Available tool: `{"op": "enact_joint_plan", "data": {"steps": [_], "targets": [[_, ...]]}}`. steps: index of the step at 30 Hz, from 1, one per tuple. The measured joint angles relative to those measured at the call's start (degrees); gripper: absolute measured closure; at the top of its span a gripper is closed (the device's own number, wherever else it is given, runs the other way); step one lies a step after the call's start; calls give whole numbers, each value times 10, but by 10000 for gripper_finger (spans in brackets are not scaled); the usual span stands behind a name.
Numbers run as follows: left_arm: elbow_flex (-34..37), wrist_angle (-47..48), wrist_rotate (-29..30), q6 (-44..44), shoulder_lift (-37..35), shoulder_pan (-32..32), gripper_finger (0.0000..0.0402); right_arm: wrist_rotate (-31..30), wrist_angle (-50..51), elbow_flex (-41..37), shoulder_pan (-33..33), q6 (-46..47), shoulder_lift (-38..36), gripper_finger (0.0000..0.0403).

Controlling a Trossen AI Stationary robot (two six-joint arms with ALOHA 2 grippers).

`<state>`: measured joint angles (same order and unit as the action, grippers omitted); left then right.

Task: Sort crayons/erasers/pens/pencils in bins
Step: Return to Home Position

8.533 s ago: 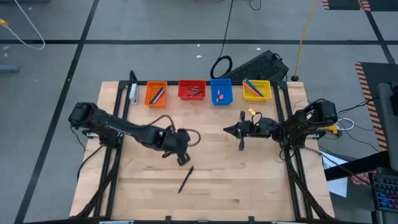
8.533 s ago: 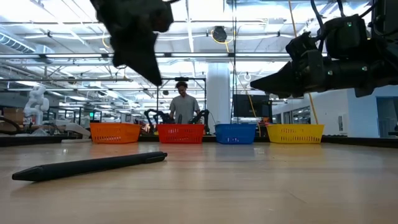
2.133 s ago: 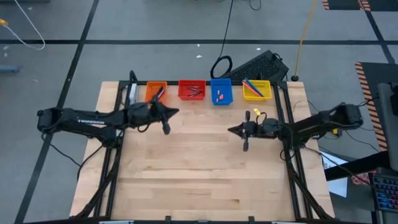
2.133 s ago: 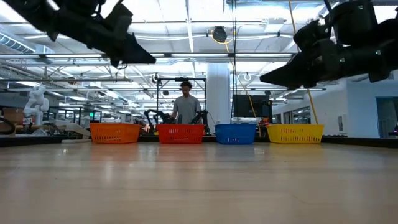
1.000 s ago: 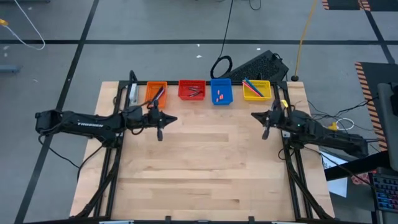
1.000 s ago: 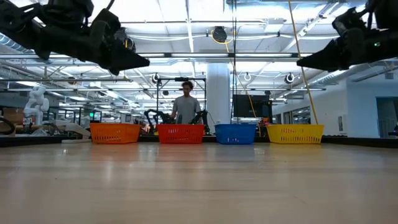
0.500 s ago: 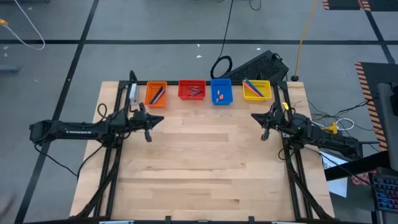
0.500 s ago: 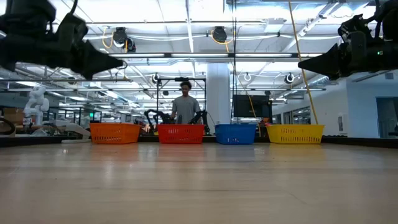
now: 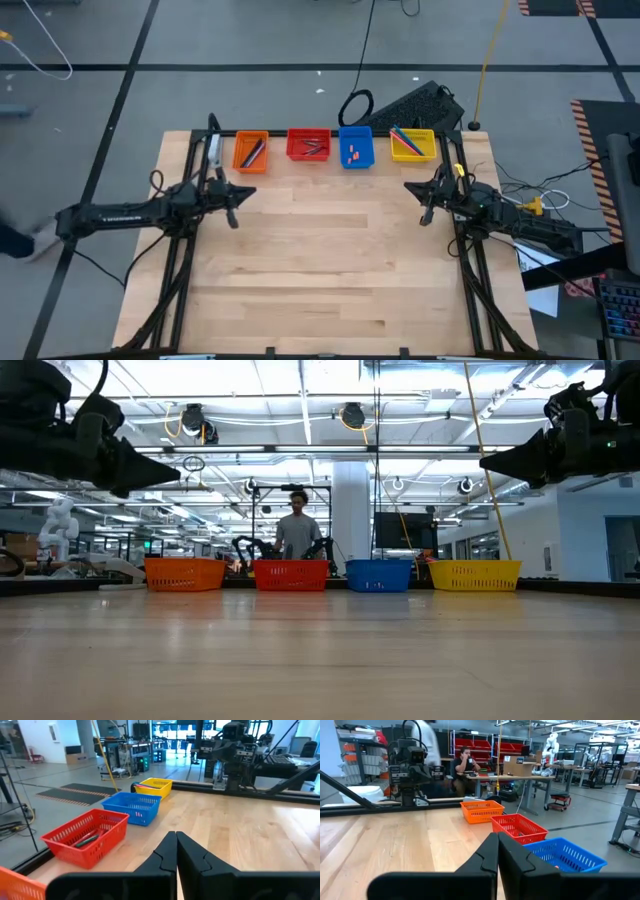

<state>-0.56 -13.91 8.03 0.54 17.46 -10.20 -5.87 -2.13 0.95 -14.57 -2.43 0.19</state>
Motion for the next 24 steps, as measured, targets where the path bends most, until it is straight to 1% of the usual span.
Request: {"op": "enact_joint_plan", "data": {"steps": [3, 8, 13, 16, 19, 24], "targets": [[0, 36, 1, 6, -36, 0, 394, -1, 0, 0, 0, 1, 0, 403], [0, 105, 26, 9, -104, 0, 396, -1, 0, -1, 0, 0, 0, 403], [-1, 118, 9, 2, -169, 6, 394, -2, 0, -1, 0, -6, 0, 403], [-2, 119, 16, -7, -173, 6, 392, -2, 1, -1, 0, 0, 0, 403], [-2, 118, 19, -20, -162, -4, 396, -2, 2, -1, 0, -2, 3, 403], [-2, 119, 20, -1, -155, -17, 395, -3, 2, -1, -1, 4, 14, 403]]}}
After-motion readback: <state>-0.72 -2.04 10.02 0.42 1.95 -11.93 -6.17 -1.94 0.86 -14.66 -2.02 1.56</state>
